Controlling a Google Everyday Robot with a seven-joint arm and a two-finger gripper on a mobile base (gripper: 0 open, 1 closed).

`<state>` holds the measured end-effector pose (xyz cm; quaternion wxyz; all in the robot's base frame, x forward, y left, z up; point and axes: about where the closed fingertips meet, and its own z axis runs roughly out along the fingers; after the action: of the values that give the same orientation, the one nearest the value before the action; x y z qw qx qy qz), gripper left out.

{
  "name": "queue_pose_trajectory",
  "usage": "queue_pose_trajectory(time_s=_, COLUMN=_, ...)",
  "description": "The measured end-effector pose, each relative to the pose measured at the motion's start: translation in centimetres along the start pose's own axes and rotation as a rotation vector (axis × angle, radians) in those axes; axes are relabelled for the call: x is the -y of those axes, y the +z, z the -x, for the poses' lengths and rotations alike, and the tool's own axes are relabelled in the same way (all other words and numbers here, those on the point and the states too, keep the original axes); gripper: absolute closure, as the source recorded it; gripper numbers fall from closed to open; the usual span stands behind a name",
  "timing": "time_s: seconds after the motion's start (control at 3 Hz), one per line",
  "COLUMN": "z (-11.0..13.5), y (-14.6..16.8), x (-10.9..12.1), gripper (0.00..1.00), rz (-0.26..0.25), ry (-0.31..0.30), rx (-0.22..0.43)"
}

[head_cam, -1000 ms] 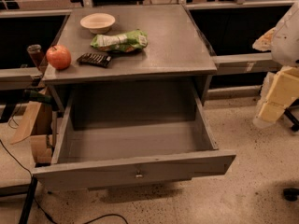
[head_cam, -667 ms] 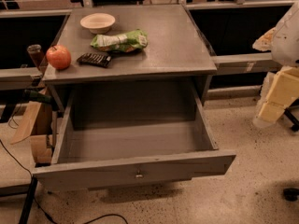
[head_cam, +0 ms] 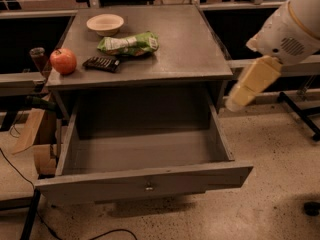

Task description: Place green rice chip bag into top drawer

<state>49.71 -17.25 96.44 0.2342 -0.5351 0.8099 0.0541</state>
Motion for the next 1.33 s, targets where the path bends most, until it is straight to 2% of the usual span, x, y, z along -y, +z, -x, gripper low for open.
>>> queue_pose_trajectory(time_s=0.33, z=3.2, y=2.9, x=2.1, gripper=0.0, rz=0.005, ry=0.15, rx=0.157)
queue_pose_trajectory(time_s=0.67, z=5.4, y=4.5, x=4.3, gripper=0.0, rz=-0.022, ry=0.315, rx=0.261)
queue_pose_trajectory(time_s=1.0, z=6.1, y=4.3, x=5.1, gripper=0.0, rz=-0.043, ry=0.369, rx=0.291)
queue_pose_trajectory(time_s=1.33, z=6.1, y=4.3, x=5.1, gripper=0.0, rz=-0.043, ry=0.37, rx=0.291)
